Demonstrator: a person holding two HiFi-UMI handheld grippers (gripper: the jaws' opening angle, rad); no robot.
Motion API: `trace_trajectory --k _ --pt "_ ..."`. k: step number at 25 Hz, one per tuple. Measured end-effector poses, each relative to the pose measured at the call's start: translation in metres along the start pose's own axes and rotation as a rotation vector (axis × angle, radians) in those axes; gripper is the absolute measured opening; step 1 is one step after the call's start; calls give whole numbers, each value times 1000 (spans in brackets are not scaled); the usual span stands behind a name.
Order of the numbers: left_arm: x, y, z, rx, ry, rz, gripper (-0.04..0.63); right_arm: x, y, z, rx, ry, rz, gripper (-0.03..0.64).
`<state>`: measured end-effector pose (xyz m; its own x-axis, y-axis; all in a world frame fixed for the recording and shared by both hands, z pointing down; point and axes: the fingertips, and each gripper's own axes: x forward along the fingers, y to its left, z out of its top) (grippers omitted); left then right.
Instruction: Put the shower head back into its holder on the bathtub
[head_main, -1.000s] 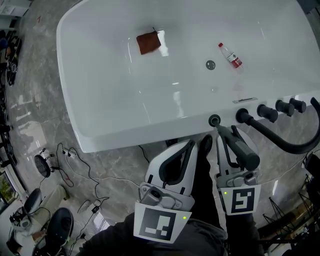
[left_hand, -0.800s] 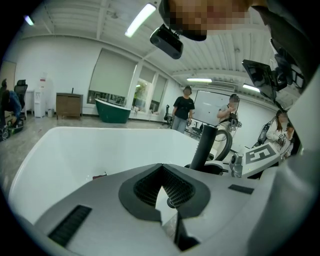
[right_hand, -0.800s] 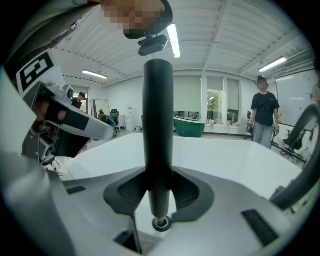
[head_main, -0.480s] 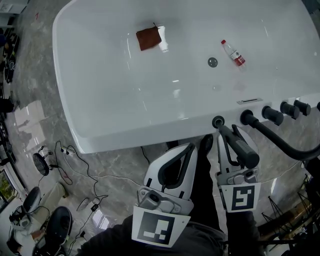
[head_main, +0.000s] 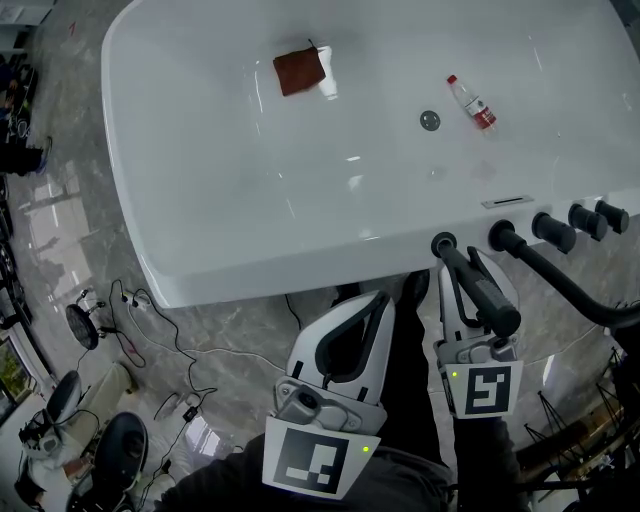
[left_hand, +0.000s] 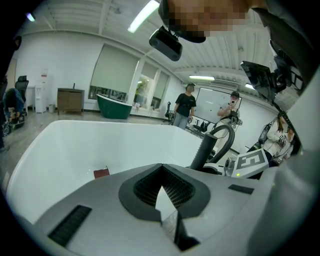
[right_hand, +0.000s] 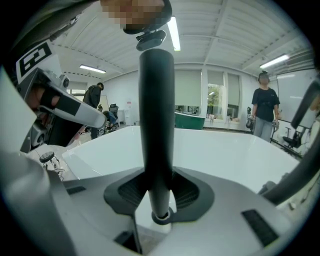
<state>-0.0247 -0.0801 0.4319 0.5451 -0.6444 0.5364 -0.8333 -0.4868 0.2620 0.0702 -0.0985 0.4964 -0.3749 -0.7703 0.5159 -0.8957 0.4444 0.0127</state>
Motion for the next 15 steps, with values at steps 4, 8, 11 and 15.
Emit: trace_trajectory --k 4,8,11,15 --pt "1 3 -4 -12 6 3 3 4 0 -6 -1 4 -4 140" --pt "1 5 -7 -11 12 1 5 6 0 -8 0 3 -11 140" --pt "1 7 -8 -12 15 1 4 6 -4 -7 -6 -2 -26 140" --pt "0 9 -10 -13 17 1 3 9 -7 -4 -11 -18 -18 140"
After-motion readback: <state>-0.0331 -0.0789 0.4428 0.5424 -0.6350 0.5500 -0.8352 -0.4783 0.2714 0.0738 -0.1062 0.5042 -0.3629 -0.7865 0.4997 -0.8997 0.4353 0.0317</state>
